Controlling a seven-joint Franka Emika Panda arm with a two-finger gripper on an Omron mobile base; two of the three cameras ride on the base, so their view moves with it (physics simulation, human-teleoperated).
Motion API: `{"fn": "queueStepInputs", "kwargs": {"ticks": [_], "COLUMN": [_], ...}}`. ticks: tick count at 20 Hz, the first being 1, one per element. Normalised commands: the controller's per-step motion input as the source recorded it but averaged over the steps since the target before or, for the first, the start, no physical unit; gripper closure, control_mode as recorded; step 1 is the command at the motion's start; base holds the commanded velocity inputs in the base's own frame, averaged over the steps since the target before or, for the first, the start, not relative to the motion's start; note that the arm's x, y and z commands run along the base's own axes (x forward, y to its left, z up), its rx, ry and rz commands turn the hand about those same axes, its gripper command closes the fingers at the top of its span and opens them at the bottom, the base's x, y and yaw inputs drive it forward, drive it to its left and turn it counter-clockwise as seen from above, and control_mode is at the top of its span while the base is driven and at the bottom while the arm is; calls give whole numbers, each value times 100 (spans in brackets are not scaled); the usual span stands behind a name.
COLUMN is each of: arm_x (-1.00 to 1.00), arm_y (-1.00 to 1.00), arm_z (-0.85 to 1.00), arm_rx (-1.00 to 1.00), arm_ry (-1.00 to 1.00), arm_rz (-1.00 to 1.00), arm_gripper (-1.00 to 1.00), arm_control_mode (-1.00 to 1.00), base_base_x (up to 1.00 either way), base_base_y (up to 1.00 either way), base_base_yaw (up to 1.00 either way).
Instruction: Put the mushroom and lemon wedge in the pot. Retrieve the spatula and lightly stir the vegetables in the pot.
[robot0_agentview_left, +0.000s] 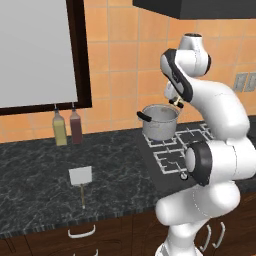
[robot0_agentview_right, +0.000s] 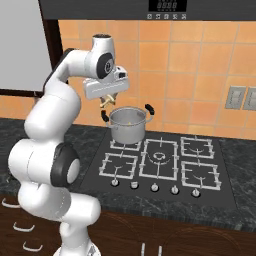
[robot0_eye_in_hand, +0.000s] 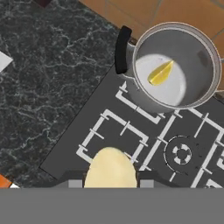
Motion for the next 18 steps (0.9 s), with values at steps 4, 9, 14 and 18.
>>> {"fn": "queueStepInputs", "kwargs": {"ticks": [4,9,14,18], "arm_x": [57,53,55,61], "arm_y": [-23,-5,-1,-1], "arm_z": [-36,-48,-55,-42], "arm_rx": [2,3,6,2], "arm_ry": [-2,-7,-1,0], "arm_rz": [-1,-1,-5,-3], "arm_gripper": [100,100,100,100], "arm_control_mode": [-100,-100,-100,-100], "base_base_x": [0,0,0,0], "base_base_y": [0,0,0,0], "base_base_yaw": [0,0,0,0]}}
